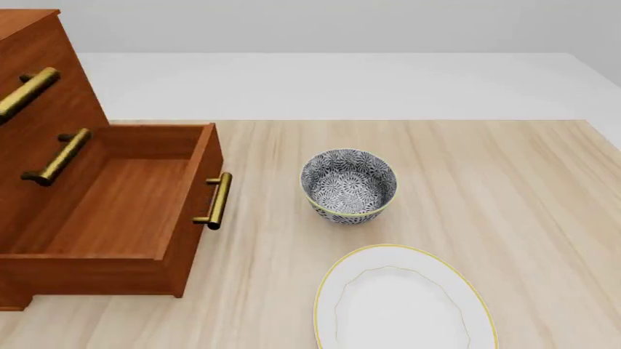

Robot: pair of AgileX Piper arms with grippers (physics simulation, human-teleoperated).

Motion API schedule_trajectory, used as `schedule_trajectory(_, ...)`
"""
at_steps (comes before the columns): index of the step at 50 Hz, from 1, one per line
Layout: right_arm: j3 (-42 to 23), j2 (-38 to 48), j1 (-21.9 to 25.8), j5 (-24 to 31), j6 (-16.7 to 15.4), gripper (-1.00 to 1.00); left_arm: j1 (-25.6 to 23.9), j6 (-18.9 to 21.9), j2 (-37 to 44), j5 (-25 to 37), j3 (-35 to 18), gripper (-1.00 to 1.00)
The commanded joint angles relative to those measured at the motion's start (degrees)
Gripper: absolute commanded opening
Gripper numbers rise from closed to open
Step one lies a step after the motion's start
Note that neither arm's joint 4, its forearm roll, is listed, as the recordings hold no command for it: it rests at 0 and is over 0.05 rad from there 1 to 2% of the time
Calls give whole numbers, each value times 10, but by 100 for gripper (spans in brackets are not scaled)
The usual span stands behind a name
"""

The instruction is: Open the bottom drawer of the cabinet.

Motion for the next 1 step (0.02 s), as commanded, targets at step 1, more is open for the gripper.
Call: schedule_trajectory(1,19,0,-4,1,10,100,4,-7,-2,4,0,100)
